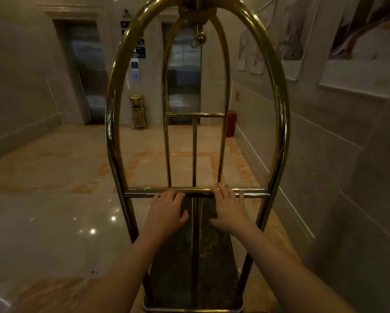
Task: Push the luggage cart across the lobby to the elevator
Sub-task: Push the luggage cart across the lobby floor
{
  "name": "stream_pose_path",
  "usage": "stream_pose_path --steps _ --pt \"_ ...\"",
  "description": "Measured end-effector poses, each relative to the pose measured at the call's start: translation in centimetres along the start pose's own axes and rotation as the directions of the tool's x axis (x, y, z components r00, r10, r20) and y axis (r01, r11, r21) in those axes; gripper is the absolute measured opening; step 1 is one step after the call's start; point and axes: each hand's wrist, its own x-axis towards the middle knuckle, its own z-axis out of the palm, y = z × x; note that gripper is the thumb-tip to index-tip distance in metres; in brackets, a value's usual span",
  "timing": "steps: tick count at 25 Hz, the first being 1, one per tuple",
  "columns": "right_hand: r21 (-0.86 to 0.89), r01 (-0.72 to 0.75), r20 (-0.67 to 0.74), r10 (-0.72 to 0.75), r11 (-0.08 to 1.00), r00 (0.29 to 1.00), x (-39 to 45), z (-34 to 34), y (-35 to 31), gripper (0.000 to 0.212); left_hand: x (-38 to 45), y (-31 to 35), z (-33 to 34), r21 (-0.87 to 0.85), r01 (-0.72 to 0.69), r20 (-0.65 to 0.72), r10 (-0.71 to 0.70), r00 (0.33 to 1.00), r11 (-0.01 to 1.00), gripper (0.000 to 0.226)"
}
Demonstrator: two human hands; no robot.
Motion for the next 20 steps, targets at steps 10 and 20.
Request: stream_pose_path --steps 10,20 --pt "-0.026 0.016 0.012 -0.016 1.000 1.000 1.3 0.3 0.7 0.104 0.8 -0.9 1.2 0.021 -0.004 -0.042 0.005 0.999 1.000 0.049" --pt "0.001 0.030 0.112 -0.030 1.000 0.993 5.1 0.7 2.1 0.099 5.4 -1.6 2.5 0.008 -0.009 0.074 0.008 0.997 1.000 0.056"
